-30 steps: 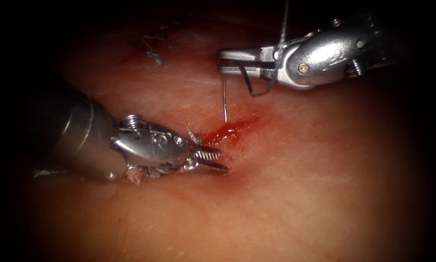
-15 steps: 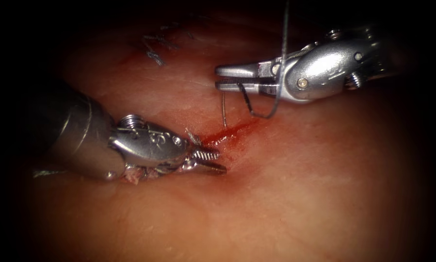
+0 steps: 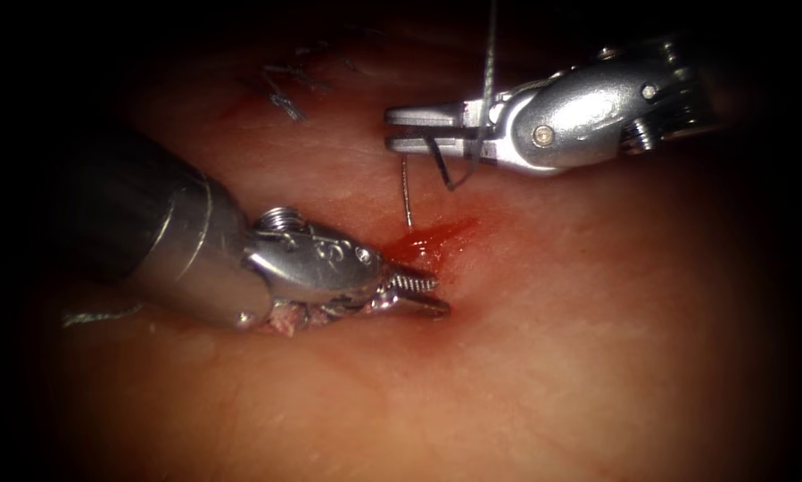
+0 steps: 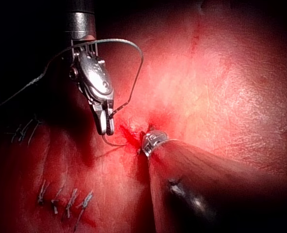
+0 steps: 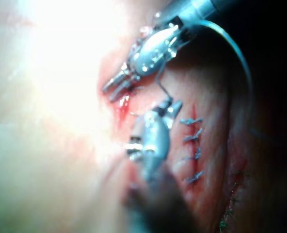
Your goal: Wound Closure
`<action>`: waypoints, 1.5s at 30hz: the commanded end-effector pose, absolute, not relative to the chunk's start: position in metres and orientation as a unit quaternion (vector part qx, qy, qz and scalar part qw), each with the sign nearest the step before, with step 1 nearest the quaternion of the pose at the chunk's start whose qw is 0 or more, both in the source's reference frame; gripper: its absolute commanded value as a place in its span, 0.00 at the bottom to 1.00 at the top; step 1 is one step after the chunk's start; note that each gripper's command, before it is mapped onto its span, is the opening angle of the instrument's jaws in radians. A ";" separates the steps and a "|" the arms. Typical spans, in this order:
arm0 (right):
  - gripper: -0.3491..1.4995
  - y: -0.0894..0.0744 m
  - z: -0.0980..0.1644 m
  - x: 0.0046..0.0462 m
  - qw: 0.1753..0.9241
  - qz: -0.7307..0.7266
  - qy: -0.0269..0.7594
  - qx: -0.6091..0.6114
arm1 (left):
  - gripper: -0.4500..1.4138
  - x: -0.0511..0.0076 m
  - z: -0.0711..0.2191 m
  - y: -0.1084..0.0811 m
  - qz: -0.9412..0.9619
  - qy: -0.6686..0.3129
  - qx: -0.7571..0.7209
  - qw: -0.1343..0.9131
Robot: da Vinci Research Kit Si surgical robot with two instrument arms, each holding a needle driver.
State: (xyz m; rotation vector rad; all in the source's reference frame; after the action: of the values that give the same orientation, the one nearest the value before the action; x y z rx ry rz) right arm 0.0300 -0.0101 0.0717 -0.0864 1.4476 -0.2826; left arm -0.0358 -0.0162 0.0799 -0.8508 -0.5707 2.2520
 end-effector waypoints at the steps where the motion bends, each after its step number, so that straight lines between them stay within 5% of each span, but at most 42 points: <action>1: 0.00 -0.010 0.072 0.0306 0.743 -0.126 0.657 -0.034 | 0.19 -0.0363 0.081 -0.017 0.860 -0.220 -0.326 0.326; 45: 0.00 -0.007 0.074 0.0333 0.748 0.019 0.642 0.168 | 0.18 -0.0333 0.082 -0.018 0.871 -0.221 -0.310 0.310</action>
State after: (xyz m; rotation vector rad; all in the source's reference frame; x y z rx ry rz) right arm 0.0326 -0.0072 0.0738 0.3807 1.3986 0.0552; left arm -0.0328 -0.0173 0.0816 -0.8184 -0.5832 2.3021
